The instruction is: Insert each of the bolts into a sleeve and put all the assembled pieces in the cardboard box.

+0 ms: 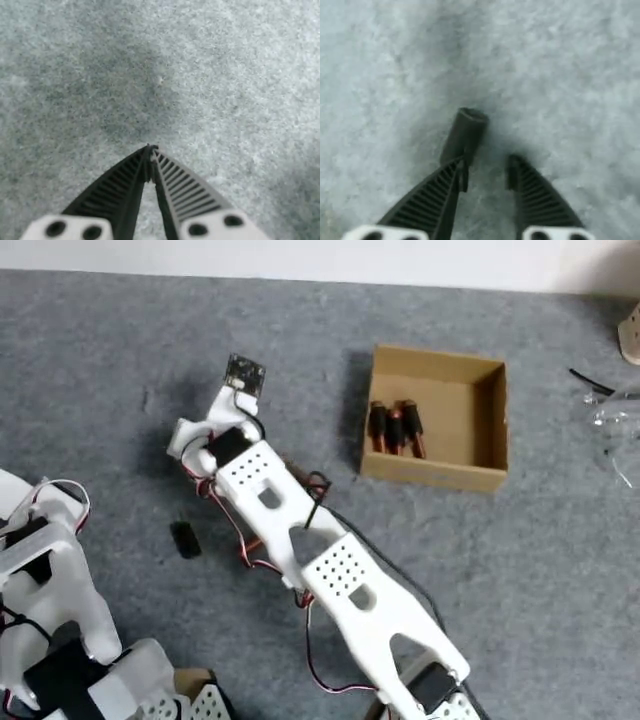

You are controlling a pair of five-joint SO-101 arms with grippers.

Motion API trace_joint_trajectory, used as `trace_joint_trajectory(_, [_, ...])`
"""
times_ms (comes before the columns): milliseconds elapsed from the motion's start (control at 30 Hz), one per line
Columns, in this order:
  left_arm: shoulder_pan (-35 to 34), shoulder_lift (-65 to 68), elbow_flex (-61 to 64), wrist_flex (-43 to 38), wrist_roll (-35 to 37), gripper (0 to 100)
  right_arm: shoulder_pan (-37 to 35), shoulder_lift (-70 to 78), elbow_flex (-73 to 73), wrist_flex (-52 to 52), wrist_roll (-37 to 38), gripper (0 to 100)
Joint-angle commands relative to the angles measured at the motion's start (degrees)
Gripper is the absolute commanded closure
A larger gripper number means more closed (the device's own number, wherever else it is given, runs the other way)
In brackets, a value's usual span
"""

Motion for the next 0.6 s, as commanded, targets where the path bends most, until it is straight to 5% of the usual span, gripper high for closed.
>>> trace_joint_trajectory(0, [0.75, -2.42, -0.31, -1.05, 0.26, 99, 0.22, -1.19, -6.11, 3.21, 1.58, 81.9])
trace_joint_trajectory(333, [0.84, -2.42, -0.31, -1.05, 0.26, 99, 0.13, -1.19, -9.63, -1.27, 10.81, 81.9])
trace_joint_trajectory(433, [2.33, -2.42, -0.48, -1.05, -0.26, 99, 0.13, -1.01, -9.8, 4.0, 10.99, 81.9])
trace_joint_trajectory(567, [8.92, -2.42, -1.01, -1.23, -10.64, 99, 2.77, -2.24, -14.81, 14.81, 10.99, 82.0])
